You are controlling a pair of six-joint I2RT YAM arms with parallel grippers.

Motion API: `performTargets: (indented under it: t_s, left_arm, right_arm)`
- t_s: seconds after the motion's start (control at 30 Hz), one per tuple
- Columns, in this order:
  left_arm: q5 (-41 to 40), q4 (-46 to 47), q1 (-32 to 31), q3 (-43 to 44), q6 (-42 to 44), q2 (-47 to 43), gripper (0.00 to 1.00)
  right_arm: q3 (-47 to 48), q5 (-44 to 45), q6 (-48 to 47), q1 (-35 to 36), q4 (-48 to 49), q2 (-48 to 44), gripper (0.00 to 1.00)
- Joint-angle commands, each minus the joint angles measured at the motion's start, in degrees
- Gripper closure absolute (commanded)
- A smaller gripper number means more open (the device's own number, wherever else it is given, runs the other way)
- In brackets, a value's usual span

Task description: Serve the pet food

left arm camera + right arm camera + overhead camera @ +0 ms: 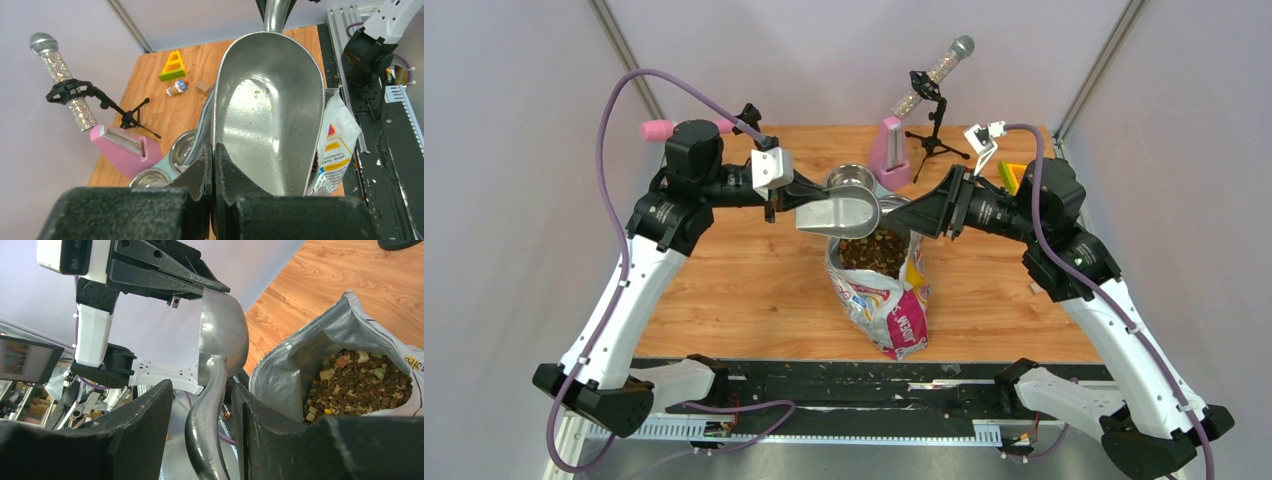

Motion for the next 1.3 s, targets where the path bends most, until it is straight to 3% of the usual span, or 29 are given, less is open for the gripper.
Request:
performTargets:
  t_s: [0.0, 0.17, 0.33, 0.47, 0.57, 0.6, 0.63, 0.67, 0.73, 0.83, 1.0, 1.07, 1.17, 1.27]
  left_arm:
    - [0.71, -1.06, 0.01, 3.39, 2.62, 0.45, 1.0]
    - [0.38, -4.47, -0.02, 4.31, 4.98, 0.84, 1.0]
    - [-1.51, -3.79, 0.02, 4.62, 3.66, 1.25, 1.0]
    - [-1.71, -3.74, -0.03, 4.37, 3.77, 1.26, 1.0]
    - [-1.83, -3.36, -0.01, 4.08, 2.77, 0.92, 0.96]
    - [-2.4, -1.52, 0.0, 3.82, 1.63, 0.49, 0.7]
    - [-2.79, -0.16, 0.02, 2.99, -1.42, 0.16, 0.52]
    - [-4.33, 2.93, 0.02, 2.53, -3.11, -0.74, 0.13]
    - [-9.92, 9.9, -0.06, -0.41, -12.24, -2.55, 0.02]
    - [-24.27, 17.35, -0.02, -3.47, -33.06, -4.46, 0.0]
    - [-31.1, 14.96, -0.02, -6.89, -56.22, -4.05, 0.0]
    - [-32.6, 11.13, -0.13, -6.81, -60.84, -2.84, 0.01]
    - [-36.07, -2.48, -0.16, -2.89, -63.11, 1.28, 0.09]
    - [-35.89, -9.13, -2.25, 1.06, -64.22, 5.91, 0.13]
  right_arm:
    - [0.3, -0.33, 0.39, -0.27, 2.68, 0.01, 0.52]
    - [0.13, 1.36, 0.5, -0.26, 2.79, -0.28, 0.53]
    - [0.24, -0.28, 0.16, -0.28, 2.75, -0.05, 0.61]
    - [0.45, -1.38, -0.56, -0.27, 2.66, 0.66, 0.75]
    - [0.56, -0.68, -1.37, -0.24, 2.63, 0.71, 0.98]
    - [0.51, 0.35, -1.59, -0.24, 2.57, 0.56, 1.0]
    - [0.34, 1.67, -1.96, -0.22, 2.44, 0.28, 1.0]
    - [0.24, 3.28, -2.42, -0.28, 2.05, -0.03, 1.0]
    - [-0.27, 8.28, -3.02, -0.29, 1.25, -1.13, 1.0]
    - [-1.72, 19.74, -3.44, -0.55, 0.63, -4.0, 1.0]
    - [-5.33, 40.42, -4.93, -0.64, 0.79, -10.0, 1.0]
    - [-6.77, 46.91, -5.78, -0.64, 1.13, -12.17, 1.0]
    - [-9.24, 52.65, -6.87, -0.63, 3.6, -15.14, 1.0]
    - [-12.28, 60.56, -8.77, -0.68, 6.35, -17.65, 1.0]
